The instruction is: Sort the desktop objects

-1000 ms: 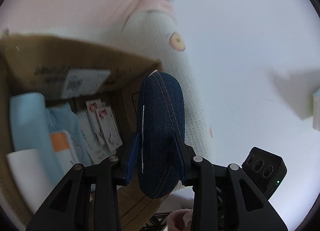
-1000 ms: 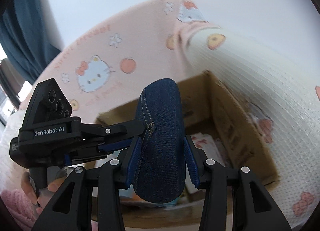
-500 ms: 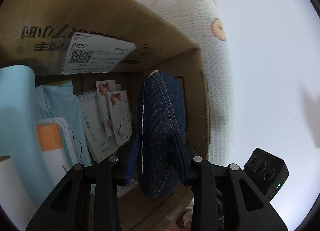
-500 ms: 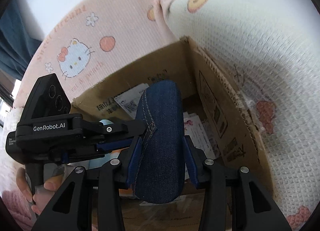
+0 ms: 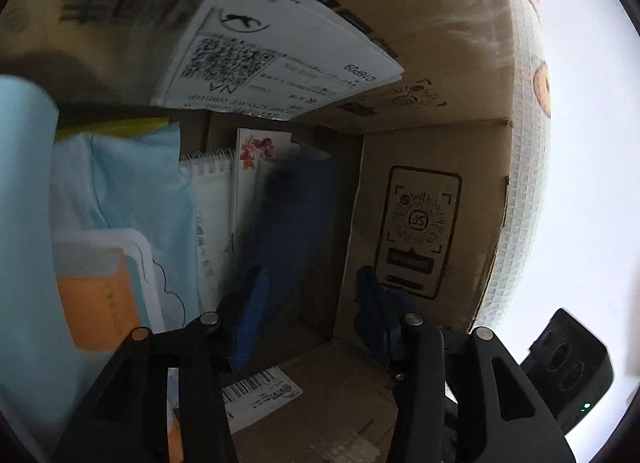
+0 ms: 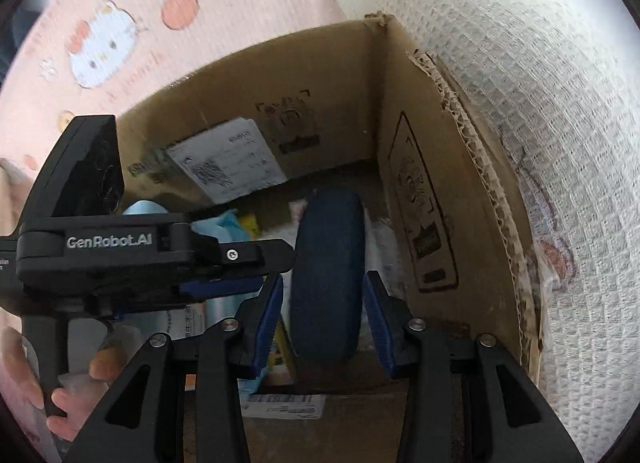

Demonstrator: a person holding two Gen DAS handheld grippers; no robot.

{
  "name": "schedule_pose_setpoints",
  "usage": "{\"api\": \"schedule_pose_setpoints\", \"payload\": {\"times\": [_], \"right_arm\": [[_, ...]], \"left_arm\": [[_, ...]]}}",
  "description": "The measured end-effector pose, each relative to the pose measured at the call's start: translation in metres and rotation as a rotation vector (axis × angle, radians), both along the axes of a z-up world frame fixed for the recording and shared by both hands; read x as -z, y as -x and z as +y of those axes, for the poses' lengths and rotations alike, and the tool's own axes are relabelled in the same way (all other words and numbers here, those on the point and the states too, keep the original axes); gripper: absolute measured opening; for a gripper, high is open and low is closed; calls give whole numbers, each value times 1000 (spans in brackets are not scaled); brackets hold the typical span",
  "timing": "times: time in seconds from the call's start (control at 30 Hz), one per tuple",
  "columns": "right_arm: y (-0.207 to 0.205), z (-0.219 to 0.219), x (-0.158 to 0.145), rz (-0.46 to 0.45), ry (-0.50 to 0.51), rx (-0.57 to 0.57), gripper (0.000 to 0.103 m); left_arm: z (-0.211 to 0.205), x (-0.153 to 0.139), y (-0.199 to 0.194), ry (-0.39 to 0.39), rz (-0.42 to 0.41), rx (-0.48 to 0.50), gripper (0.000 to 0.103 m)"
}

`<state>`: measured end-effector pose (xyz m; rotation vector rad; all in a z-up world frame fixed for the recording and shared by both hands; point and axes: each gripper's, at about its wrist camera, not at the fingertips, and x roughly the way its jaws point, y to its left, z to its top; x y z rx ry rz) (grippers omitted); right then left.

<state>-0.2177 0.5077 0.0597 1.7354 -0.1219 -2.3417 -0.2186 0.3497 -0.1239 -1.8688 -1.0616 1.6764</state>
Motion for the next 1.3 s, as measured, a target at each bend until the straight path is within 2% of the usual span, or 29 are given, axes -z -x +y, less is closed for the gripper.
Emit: {"api": "schedule_pose_setpoints", "payload": {"times": [0.1, 0.17, 0.23, 0.33, 0.37, 0.4, 0.5, 0.57, 0.63, 0.7, 0.77, 0.8, 0.87, 0.9, 0.97, 1.0, 1.2, 1.3], "right_arm": [[-2, -2, -2, -1, -28, 0, 47], [-4, -1, -5, -3, 11, 14, 49], [-9, 4, -10, 10, 36, 38, 50], [-18, 10, -22, 45, 30, 75, 61], [-21, 10, -27, 64, 11, 87, 68], [-24, 11, -32, 83, -15, 93, 71], [-32, 9, -43, 133, -123, 93, 72], [-32, 10, -46, 127, -116, 55, 72], [-27, 12, -43, 83, -83, 45, 72], [-22, 12, -38, 35, -78, 28, 62], [-17, 9, -35, 1, -65, 4, 20], [-13, 7, -33, -24, -68, -2, 16], [-4, -5, -26, -56, -133, -48, 15], [-1, -11, -23, -67, -197, -69, 15], [3, -28, -16, -86, -373, -136, 15], [7, -36, -8, -103, -430, -174, 15], [28, -45, 37, -265, -516, -204, 15], [36, -41, 44, -313, -470, -175, 14]], "left_arm": [[2, -14, -2, -4, 61, 30, 63], [3, -29, -4, 24, 132, 59, 67], [6, -44, -6, 98, 220, 97, 68], [12, -78, -20, 271, 450, 194, 68], [11, -83, -26, 303, 505, 214, 69], [12, -97, -35, 352, 603, 226, 69], [8, -119, -50, 441, 740, 254, 69], [-4, -125, -51, 433, 751, 239, 69], [-20, -131, -52, 378, 756, 231, 69], [-35, -139, -48, 327, 768, 212, 69], [-44, -143, -49, 306, 770, 198, 69], [-48, -142, -47, 295, 767, 190, 68], [-59, -140, -46, 280, 762, 172, 56], [-62, -139, -46, 272, 758, 171, 45], [-66, -134, -44, 257, 747, 178, 36], [-68, -131, -42, 259, 740, 188, 29], [-78, -121, -39, 291, 764, 236, 28], [-79, -119, -36, 276, 766, 290, 28]]}}
